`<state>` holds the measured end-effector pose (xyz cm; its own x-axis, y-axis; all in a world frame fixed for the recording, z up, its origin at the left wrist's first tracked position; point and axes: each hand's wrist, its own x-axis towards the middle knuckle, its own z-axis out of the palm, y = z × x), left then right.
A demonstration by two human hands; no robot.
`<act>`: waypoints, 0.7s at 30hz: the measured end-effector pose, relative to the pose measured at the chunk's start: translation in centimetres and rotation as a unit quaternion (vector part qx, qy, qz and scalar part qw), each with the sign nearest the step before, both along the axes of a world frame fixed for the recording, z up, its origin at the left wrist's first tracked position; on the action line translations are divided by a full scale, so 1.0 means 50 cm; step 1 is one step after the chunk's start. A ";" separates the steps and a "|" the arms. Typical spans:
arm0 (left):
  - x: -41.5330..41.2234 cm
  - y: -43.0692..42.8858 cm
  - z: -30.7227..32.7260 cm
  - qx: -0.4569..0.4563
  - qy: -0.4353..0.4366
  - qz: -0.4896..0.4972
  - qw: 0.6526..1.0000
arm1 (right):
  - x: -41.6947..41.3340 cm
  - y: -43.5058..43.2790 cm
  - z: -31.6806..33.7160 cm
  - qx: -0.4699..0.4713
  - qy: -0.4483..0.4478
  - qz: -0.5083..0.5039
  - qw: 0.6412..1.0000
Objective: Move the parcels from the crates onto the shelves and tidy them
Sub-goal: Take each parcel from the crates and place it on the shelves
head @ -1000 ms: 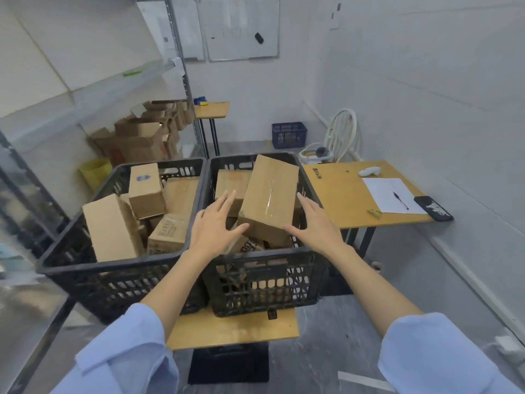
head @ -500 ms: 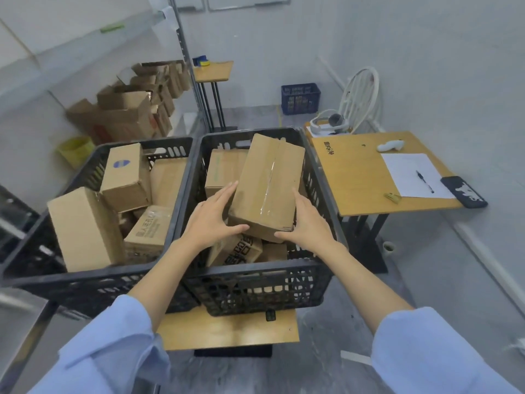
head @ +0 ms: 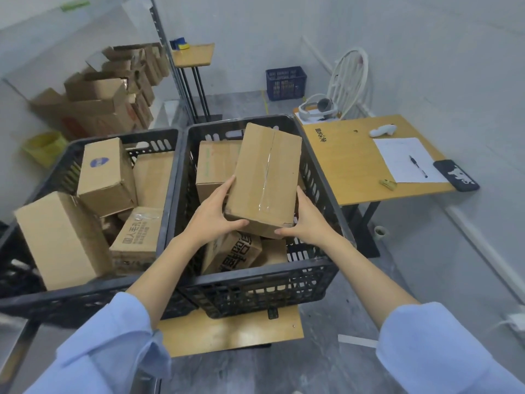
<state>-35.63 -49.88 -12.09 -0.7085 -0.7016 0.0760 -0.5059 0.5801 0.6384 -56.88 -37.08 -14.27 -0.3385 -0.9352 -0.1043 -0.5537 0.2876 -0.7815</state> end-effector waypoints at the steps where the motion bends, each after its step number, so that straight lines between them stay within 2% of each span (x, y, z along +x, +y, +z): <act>1: -0.001 -0.001 -0.002 0.005 0.010 0.003 1.000 | 0.001 0.002 0.003 -0.007 -0.003 0.001 1.000; 10: 0.012 0.005 0.017 0.035 0.099 0.013 0.994 | 0.008 0.012 0.031 -0.067 -0.031 0.000 0.997; 18: 0.031 0.027 0.066 0.066 0.142 0.019 0.988 | 0.030 0.040 0.090 -0.091 -0.119 -0.013 0.989; 21: 0.039 0.039 0.085 0.065 0.156 0.044 0.985 | 0.037 0.049 0.106 -0.105 -0.103 -0.028 0.989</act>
<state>-33.67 -47.93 -7.82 -0.6011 -0.7774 0.1849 -0.3185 0.4453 0.8368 -55.01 -34.61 -8.98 -0.3818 -0.9241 0.0171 -0.3641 0.1334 -0.9218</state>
